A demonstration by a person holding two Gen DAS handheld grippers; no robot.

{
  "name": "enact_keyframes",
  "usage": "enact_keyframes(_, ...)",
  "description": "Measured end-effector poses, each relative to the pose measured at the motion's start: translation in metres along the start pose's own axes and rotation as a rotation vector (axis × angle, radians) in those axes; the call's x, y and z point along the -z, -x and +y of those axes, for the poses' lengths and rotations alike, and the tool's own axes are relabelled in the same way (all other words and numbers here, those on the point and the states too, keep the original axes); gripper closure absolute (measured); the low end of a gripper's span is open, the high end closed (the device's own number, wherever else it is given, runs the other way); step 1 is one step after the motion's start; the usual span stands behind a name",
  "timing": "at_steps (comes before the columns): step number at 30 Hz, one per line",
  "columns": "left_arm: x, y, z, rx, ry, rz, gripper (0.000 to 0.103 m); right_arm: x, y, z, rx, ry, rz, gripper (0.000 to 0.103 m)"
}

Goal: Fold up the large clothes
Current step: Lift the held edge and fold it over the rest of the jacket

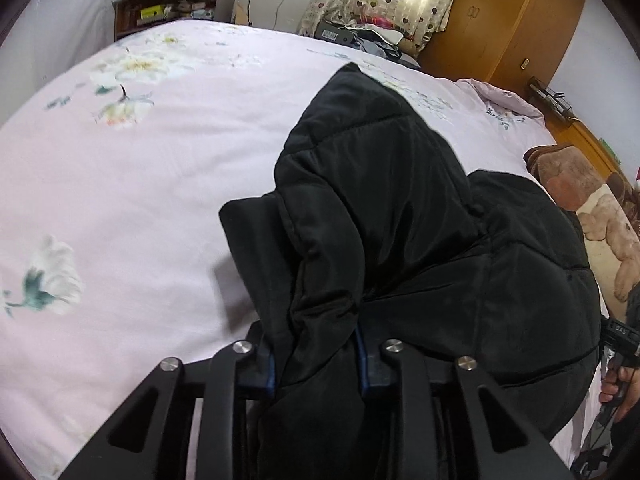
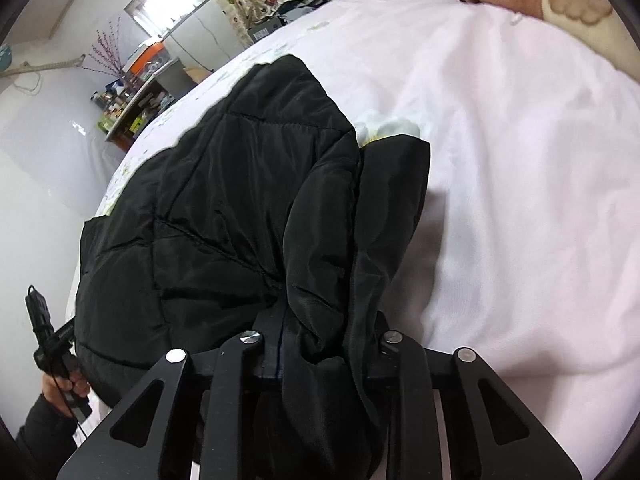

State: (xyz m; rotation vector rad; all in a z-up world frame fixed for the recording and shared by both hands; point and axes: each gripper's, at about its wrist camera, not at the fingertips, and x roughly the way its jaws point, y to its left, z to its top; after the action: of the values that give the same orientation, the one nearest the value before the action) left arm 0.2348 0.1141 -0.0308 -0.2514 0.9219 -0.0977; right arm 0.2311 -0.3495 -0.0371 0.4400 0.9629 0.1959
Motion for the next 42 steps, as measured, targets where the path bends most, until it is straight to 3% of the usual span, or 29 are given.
enact_keyframes(12,0.007,0.079,-0.006,0.013,0.008,-0.085,0.078,0.022,0.080,0.034,-0.035,0.070,-0.073,0.082)
enact_keyframes(21,0.010,0.103,0.008,-0.002,0.032,-0.116,0.078,0.030,0.092,0.054,-0.070,0.107,-0.085,0.082)
enact_keyframes(30,-0.031,0.097,0.031,-0.014,0.044,-0.165,0.078,-0.013,0.070,0.083,-0.092,0.164,-0.107,0.082)
enact_keyframes(42,-0.107,0.056,0.042,-0.019,0.030,-0.231,0.078,-0.087,0.012,0.114,-0.104,0.204,-0.136,0.082)
